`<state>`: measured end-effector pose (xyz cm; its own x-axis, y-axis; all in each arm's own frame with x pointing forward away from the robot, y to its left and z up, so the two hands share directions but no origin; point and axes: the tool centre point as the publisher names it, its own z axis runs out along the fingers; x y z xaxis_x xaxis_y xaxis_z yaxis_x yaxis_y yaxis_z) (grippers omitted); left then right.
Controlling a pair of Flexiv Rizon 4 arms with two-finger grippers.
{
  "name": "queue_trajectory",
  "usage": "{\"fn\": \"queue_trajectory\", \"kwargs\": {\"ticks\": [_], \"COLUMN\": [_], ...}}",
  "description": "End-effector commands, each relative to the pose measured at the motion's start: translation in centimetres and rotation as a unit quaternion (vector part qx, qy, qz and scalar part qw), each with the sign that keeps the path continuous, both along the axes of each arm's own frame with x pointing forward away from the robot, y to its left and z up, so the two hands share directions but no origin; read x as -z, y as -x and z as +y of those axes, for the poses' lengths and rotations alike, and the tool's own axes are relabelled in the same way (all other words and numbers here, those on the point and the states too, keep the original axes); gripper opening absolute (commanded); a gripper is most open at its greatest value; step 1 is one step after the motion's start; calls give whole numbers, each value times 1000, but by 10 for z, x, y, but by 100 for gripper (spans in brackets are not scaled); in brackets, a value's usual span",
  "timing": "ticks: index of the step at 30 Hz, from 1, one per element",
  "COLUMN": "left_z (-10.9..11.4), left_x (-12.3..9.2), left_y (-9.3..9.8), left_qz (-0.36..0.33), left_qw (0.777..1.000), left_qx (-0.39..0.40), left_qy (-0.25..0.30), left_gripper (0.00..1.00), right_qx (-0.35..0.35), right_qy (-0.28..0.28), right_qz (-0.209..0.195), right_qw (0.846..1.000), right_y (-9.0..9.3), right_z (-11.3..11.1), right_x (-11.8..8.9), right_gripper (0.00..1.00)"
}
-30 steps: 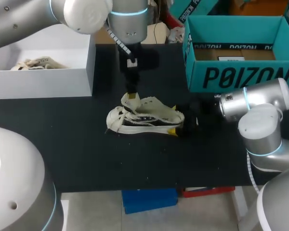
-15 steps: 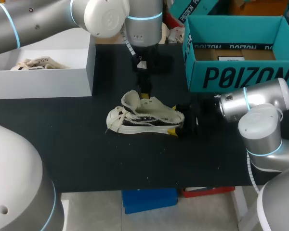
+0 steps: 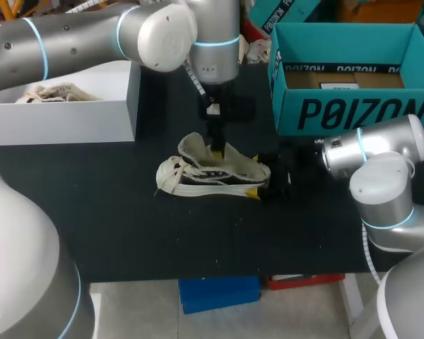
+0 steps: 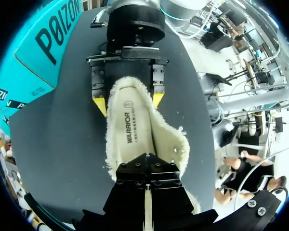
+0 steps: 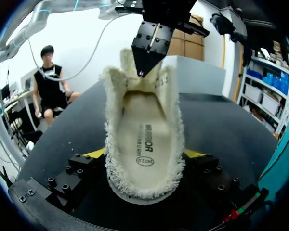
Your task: Take the shoe out of the shoebox, open the shoe tongue, remove and reinsert the insole, then place the shoe into the shoebox
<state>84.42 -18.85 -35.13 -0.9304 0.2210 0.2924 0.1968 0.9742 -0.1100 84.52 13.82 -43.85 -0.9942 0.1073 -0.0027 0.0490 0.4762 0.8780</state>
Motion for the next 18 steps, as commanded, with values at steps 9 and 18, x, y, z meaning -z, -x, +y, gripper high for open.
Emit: {"fn": "queue_trajectory", "kwargs": {"ticks": [9,18], "left_z": [-10,-14], "left_x": [36,52], "left_y": [7,20], "left_qz": [29,36], "left_qw": [999,999], "left_qx": [-11,-11], "left_qy": [6,19], "left_gripper": [0,0], "right_qx": [1,1], "right_qy": [0,0], "right_qz": [0,0], "right_qw": [1000,1000], "right_y": [0,0], "right_z": [1,1], "right_x": [4,4], "right_gripper": [0,0]}}
